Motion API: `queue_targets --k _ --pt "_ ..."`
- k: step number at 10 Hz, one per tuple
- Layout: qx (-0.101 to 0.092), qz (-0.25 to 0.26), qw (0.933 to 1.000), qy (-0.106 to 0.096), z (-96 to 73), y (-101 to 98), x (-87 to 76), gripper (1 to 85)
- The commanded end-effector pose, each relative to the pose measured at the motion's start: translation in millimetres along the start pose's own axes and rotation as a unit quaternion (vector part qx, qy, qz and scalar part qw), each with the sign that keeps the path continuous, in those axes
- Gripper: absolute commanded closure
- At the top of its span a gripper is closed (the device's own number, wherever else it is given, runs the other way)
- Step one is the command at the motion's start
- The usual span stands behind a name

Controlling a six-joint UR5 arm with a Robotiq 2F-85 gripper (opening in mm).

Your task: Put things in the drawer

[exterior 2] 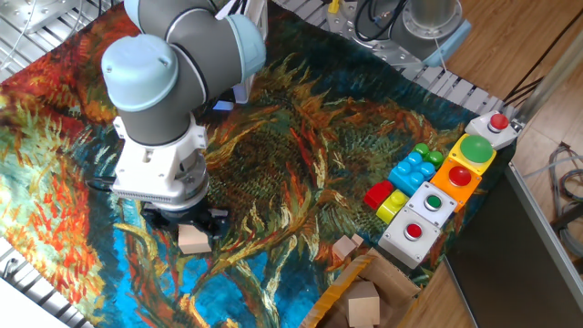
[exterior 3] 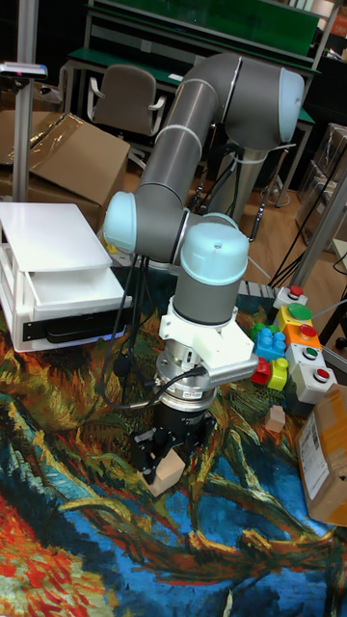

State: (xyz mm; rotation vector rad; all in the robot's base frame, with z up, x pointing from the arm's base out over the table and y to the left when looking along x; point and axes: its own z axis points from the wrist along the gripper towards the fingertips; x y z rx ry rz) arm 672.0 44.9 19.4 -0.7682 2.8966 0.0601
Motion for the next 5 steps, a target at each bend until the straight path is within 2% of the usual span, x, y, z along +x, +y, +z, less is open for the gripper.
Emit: queue_targets --k 1,3,5 --pt "0.01 0.021 0.9997 -0.007 -6.1 -2.6 -4.2 84.3" --pt "-0.001 0.02 0.9998 0.003 -24.7 3.9 -1.8 84.3" --pt "-0.014 0.015 0.9997 0.011 -54.4 11.2 2.0 84.3"
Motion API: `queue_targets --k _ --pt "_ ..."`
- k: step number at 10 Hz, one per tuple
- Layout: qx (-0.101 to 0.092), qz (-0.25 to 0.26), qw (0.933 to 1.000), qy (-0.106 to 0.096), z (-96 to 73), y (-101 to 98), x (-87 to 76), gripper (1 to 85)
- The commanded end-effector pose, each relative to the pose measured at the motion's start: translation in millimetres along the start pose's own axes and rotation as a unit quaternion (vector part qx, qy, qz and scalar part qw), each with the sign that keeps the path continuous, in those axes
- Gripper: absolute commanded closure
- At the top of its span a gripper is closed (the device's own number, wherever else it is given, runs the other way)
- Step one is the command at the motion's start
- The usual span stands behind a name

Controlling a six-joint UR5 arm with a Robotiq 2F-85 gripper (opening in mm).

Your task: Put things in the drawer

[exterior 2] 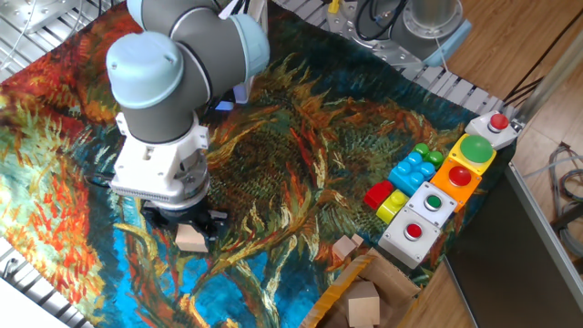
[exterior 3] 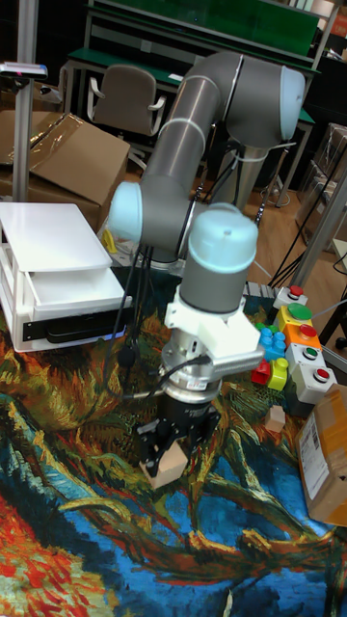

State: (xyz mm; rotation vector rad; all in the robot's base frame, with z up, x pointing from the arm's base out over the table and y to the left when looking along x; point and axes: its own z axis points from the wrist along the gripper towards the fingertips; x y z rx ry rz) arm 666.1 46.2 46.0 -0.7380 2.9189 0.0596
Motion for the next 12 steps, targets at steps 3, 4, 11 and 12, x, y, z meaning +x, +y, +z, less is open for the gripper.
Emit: queue_targets --k 3,4,11,12 --pt "0.002 -0.013 0.9999 -0.01 -33.0 -1.2 -5.9 84.3" --pt "0.008 -0.011 0.9998 -0.015 -33.0 -4.3 -8.3 84.3" --pt "0.017 -0.015 0.9992 0.034 -105.3 3.4 52.8 84.3" --pt "0.013 -0.014 0.9991 0.037 -108.0 6.3 55.5 84.3"
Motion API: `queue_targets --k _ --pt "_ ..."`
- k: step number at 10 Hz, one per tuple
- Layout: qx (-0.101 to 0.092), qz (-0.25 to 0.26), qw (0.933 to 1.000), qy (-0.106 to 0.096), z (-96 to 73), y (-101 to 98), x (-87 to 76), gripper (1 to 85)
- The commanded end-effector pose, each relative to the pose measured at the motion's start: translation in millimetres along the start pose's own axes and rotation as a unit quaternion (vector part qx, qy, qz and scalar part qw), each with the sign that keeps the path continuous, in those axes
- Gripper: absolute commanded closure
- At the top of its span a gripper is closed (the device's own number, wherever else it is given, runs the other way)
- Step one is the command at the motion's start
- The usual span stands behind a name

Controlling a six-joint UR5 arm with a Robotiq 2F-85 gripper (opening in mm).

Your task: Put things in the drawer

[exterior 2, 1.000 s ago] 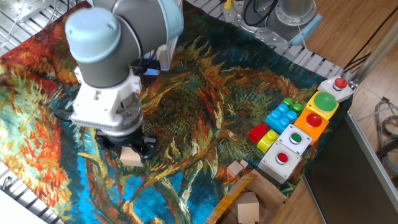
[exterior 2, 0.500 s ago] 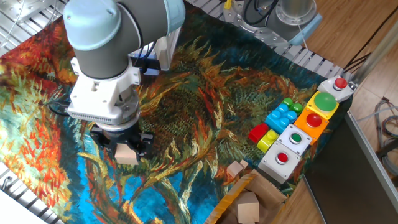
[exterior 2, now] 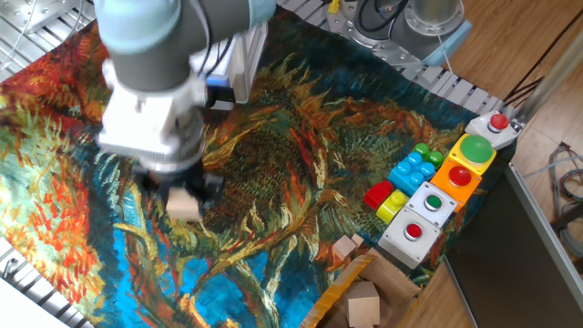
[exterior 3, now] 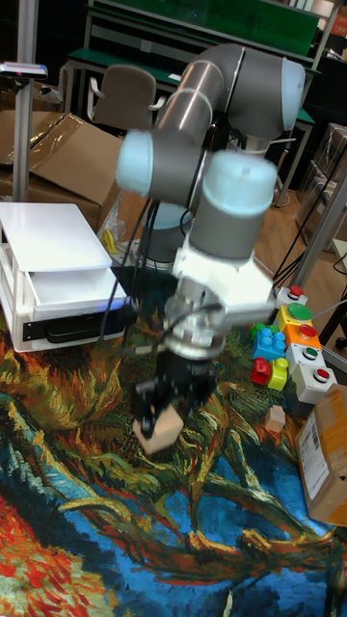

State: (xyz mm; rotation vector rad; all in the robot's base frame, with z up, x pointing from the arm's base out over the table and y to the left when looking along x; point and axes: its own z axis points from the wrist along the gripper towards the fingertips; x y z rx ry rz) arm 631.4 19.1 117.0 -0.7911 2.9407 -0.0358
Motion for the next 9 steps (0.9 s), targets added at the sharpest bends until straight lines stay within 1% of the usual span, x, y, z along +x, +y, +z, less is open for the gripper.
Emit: queue_targets --k 1,2,3,4,5,6,7,8,9 --pt "-0.013 0.003 0.9999 0.004 -31.3 12.6 18.9 84.3" --pt "-0.002 -0.002 1.0 0.005 -31.2 6.7 19.1 84.3" --pt "0.006 -0.002 1.0 -0.002 -31.2 2.4 15.6 84.3" --pt "0.028 -0.008 0.9995 -0.014 -16.3 -8.2 3.6 84.3" --pt "0.045 -0.022 0.9986 -0.02 7.9 -20.5 -5.2 84.3" --pt "0.042 -0.023 0.9987 -0.016 6.9 -24.0 3.8 84.3" --pt "0.032 -0.023 0.9992 -0.002 -15.8 -23.7 23.7 84.3" --pt "0.022 -0.022 0.9994 0.017 -31.0 -19.7 38.8 84.3" --pt "0.012 -0.025 0.9992 0.029 -31.1 -14.7 45.2 84.3"
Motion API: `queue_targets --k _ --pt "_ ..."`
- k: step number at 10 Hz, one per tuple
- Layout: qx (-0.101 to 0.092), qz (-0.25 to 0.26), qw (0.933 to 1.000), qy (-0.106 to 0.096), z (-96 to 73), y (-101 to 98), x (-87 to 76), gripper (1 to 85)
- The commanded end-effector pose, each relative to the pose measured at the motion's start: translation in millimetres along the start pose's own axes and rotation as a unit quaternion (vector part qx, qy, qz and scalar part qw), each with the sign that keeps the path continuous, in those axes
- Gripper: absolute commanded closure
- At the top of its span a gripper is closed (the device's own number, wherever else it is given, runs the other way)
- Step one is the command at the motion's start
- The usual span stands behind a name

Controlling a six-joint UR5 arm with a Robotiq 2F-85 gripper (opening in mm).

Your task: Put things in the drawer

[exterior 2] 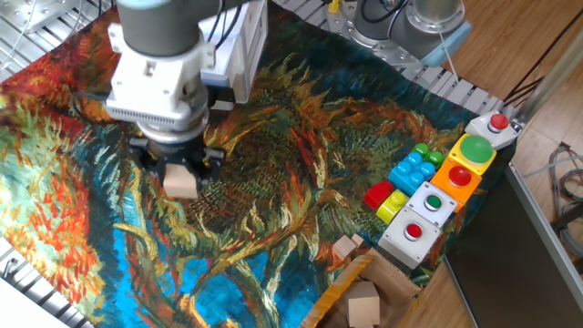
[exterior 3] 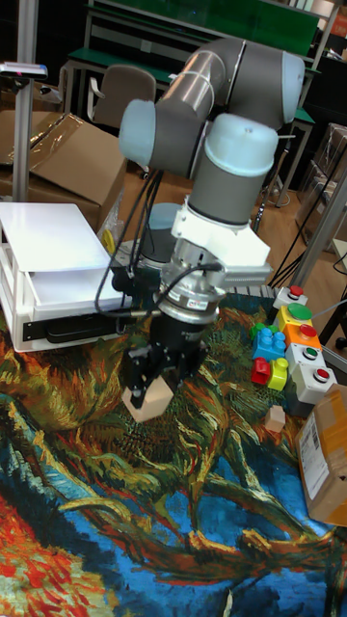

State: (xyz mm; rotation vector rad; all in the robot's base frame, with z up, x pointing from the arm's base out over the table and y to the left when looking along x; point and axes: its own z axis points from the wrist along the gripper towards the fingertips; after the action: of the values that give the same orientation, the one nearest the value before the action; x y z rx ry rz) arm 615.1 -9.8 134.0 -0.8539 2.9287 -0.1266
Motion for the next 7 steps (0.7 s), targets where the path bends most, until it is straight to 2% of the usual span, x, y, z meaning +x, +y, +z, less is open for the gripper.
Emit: queue_targets --k 1,2,3,6,7 --pt "-0.022 -0.003 0.9994 0.027 -12.6 6.7 23.1 84.3" --pt "-0.024 -0.003 0.9994 0.026 -12.6 7.6 23.0 84.3" --pt "-0.022 -0.002 0.9997 0.013 -12.3 6.5 16.1 84.3" --pt "-0.01 0.002 1.0 -0.001 -12.0 0.4 8.7 84.3" --pt "-0.01 0.002 0.9999 -0.012 -12.1 0.5 3.0 84.3"
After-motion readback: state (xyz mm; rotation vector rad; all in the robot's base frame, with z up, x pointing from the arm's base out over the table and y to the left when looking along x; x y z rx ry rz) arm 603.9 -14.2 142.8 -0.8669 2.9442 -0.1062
